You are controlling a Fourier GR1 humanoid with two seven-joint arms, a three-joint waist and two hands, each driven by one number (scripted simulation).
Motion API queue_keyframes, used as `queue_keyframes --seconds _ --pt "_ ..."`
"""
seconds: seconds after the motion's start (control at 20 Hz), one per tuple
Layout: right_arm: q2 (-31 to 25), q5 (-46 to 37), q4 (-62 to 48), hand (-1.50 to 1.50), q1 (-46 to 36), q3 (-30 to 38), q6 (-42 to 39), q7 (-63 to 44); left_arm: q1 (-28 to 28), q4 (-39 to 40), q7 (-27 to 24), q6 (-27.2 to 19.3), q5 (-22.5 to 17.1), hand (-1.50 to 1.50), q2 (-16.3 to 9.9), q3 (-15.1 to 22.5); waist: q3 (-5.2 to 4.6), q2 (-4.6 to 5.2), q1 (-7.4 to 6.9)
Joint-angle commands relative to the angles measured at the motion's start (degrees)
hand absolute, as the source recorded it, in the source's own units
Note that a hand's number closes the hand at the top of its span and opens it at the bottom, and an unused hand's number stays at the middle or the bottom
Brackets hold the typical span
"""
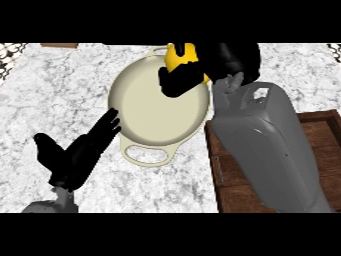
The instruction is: Pick the lemon from the tray and place it in the pot
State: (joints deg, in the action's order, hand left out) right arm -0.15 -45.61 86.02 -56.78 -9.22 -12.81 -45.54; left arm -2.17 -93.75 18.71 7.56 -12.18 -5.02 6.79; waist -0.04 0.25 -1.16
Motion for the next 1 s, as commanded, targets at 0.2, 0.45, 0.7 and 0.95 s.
queue_keyframes --seconds 0.2,0.45,0.7,0.95 --pt "0.15 2.63 -28.44 1.5 -10.11 -1.04 14.58 10.73 -1.08 1.63 -0.87 1.9 -0.56 0.0 -0.65 -0.92 -0.02 0.33 -1.16" --pt "0.15 8.52 -40.33 1.5 -13.71 -5.26 26.0 14.04 -0.85 0.53 0.12 2.7 -1.1 0.0 -0.66 -0.5 -0.03 0.46 -2.08" --pt "0.15 16.27 -49.27 1.5 -14.32 -6.53 32.27 22.92 -1.29 1.42 -1.87 2.13 0.63 0.0 0.33 0.27 -0.03 0.77 -2.88" --pt "0.15 22.56 -56.9 1.5 -16.37 -7.57 32.94 23.74 -2.94 0.29 0.91 1.34 1.39 0.0 2.06 2.96 -0.04 1.62 -5.74"
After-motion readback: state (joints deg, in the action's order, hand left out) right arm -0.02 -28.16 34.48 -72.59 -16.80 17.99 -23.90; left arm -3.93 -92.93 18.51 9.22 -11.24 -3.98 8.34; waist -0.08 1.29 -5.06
